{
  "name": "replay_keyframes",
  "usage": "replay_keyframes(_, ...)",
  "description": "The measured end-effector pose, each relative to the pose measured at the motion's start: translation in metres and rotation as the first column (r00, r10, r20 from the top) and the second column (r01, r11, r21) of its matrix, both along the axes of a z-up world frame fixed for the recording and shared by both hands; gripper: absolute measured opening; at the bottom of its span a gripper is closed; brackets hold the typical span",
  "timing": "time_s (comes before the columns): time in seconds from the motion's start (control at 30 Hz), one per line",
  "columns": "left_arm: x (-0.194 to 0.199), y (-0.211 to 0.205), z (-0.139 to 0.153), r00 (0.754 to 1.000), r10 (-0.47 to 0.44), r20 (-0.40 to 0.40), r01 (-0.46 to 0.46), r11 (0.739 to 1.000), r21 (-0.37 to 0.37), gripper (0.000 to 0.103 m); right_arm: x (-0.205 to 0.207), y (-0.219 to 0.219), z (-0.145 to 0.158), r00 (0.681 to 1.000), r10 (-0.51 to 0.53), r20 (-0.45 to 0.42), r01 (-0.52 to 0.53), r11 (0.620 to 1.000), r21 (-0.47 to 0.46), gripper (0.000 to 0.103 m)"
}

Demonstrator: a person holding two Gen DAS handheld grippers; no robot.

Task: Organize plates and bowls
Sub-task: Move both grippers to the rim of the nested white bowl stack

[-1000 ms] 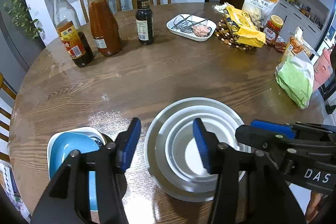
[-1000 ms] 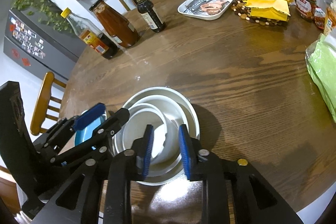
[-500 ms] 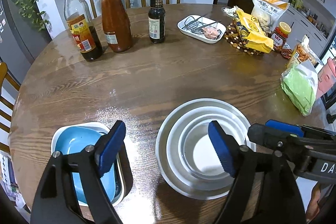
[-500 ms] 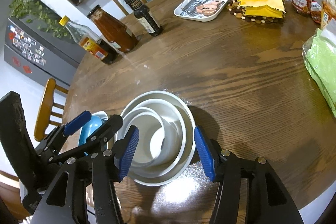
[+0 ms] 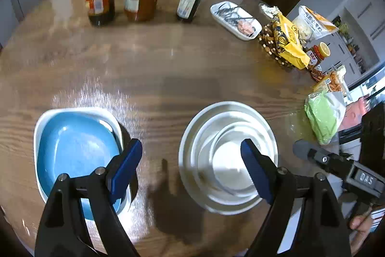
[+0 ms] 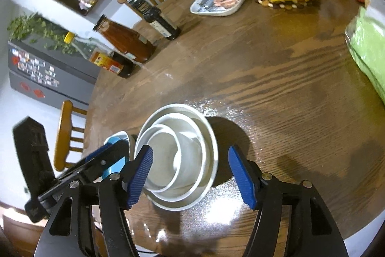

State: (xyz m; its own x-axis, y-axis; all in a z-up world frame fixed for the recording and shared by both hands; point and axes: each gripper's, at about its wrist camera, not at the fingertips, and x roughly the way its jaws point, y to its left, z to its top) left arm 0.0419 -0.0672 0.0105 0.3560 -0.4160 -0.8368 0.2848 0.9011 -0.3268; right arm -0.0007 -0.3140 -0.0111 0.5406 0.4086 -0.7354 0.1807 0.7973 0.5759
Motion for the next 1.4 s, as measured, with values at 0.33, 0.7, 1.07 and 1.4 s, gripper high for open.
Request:
replay_keyframes(0.33, 0.009, 0.032, -0.009, 0.981, 0.027, -0.190, -0.052, 0.990, -0.128, 0.084, 0.000, -0.025, -0.014, 0.999, -0.012, -0.043, 0.016, 0.996, 0.085, 0.068)
replay_keyframes(0.7, 0.010, 0.035, -0.023, 0.974, 0.067, -0.214, -0.084, 0.994, -0.071, 0.070, 0.003, -0.027, -0.028, 0.996, 0.045, -0.078, -0.044, 0.999, 0.025, 0.068)
replay_keyframes(1.07, 0.010, 0.032, -0.033, 0.980, 0.049, -0.190, -0.052, 0.999, -0.008, 0.049, 0.007, -0.028, -0.046, 0.992, 0.099, -0.082, -0.093, 0.993, 0.075, 0.068)
replay_keyframes(1.4, 0.014, 0.025, -0.031, 0.987, 0.008, -0.158, -0.002, 0.999, 0.037, 0.050, 0.011, -0.019, -0.045, 0.988, 0.124, -0.094, -0.126, 0.992, -0.019, 0.065)
